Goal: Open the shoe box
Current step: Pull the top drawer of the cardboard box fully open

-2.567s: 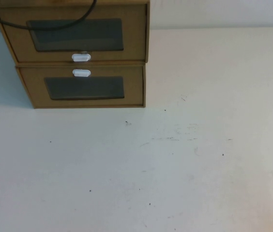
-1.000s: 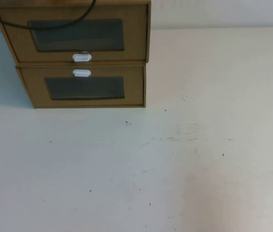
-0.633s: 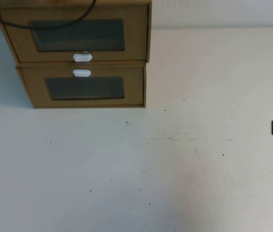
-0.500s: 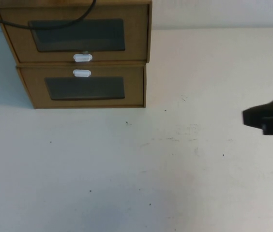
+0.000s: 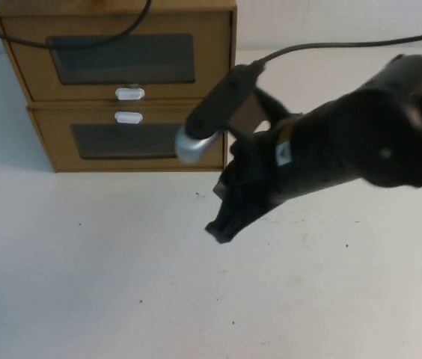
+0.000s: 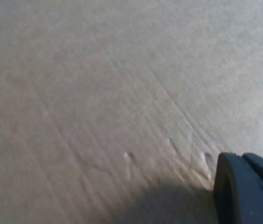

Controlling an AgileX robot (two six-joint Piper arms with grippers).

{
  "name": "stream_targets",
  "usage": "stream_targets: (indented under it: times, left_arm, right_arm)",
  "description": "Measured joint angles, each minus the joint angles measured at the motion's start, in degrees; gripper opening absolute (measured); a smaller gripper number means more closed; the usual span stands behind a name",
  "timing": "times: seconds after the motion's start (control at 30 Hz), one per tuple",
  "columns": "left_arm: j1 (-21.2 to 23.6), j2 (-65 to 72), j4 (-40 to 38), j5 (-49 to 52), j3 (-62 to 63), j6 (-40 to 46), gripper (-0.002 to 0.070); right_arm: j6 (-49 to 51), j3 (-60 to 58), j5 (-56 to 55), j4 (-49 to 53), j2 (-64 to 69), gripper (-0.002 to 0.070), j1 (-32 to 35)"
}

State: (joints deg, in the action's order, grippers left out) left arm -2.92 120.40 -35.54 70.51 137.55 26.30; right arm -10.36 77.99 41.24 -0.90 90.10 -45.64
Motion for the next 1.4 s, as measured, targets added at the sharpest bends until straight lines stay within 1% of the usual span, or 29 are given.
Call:
stream_targets:
  times: [0.1,0.27,0.33,0.43,0.53,0.63,0.7,0.8,0.87,0.97,1.2,1.4]
  left_arm:
    - [0.0,0.0,0.0,0.0,0.0,-0.3,-0.0005]
    - [0.0,0.0,0.0,0.0,0.0,-0.6,-0.0005]
    - [0.0,0.0,0.0,0.0,0.0,-0.7,-0.0005]
    - [0.0,0.0,0.0,0.0,0.0,-0.8,-0.0005]
    - [0.0,0.0,-0.1,0.0,0.0,-1.0,-0.0005]
    - [0.0,0.0,-0.1,0.0,0.0,-1.1,-0.0005]
    - [0.1,0.0,-0.1,0.0,0.0,-1.1,-0.0005]
    - [0.1,0.0,-0.1,0.0,0.0,-1.1,-0.0005]
    - [0.1,0.0,-0.2,0.0,0.0,-1.1,-0.0005]
    - [0.1,0.1,-0.2,0.0,0.0,-1.1,-0.0005]
    - [0.1,0.3,-0.7,0.0,0.1,-1.1,-0.0005]
    - [0.1,1.3,-2.0,-0.4,0.3,-1.1,-0.0005]
  right_arm:
    - [4.8,3.9,0.0,13.4,4.5,-0.0013,-5.0]
    - [9.7,7.5,-2.0,35.3,11.0,-0.0013,-10.3]
    - [10.4,7.8,-4.2,41.7,13.2,-0.0012,-11.4]
    - [10.8,8.0,-8.5,48.3,15.6,0.0007,-12.0]
    - [12.4,8.1,-11.6,56.2,17.2,0.0078,-11.9]
    - [18.7,8.1,-13.6,67.7,18.6,0.0186,-11.9]
    - [24.9,8.1,-14.2,76.8,19.7,0.0261,-11.9]
    - [35.0,8.1,-14.8,89.3,21.3,0.0321,-11.9]
    - [38.7,9.1,-15.0,92.8,22.5,0.0335,-11.9]
    - [40.6,12.1,-14.5,95.0,24.9,0.0342,-11.9]
    - [41.6,21.3,-14.0,95.8,30.7,0.0344,-9.2]
    - [41.8,24.2,-16.3,96.0,32.4,0.0344,-6.3]
